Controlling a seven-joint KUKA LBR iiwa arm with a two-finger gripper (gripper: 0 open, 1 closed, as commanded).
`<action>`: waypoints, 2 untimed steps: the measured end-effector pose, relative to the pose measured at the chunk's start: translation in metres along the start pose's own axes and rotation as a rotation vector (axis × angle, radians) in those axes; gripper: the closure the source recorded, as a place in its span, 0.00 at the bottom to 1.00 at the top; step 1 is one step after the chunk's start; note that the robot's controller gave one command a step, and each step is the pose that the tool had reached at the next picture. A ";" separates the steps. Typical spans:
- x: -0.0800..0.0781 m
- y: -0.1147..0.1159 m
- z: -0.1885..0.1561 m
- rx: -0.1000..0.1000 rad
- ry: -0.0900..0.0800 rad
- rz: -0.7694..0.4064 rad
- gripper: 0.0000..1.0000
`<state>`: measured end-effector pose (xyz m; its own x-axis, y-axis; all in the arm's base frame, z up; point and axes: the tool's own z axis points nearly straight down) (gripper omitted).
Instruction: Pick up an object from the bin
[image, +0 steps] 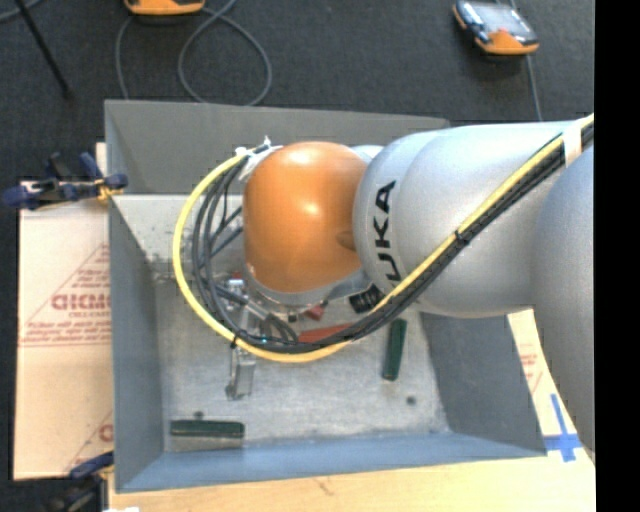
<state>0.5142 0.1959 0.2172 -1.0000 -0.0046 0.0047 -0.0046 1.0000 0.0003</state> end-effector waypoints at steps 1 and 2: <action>-0.019 -0.043 0.130 0.003 -0.002 -0.421 0.00; -0.021 -0.021 -0.014 0.002 -0.016 -0.697 0.00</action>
Offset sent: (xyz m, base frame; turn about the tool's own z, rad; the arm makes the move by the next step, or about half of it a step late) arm 0.0184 -0.0402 -0.1283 -0.4229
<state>0.5356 0.1754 0.2306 -0.7634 -0.6458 -0.0103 -0.6458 0.7635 -0.0041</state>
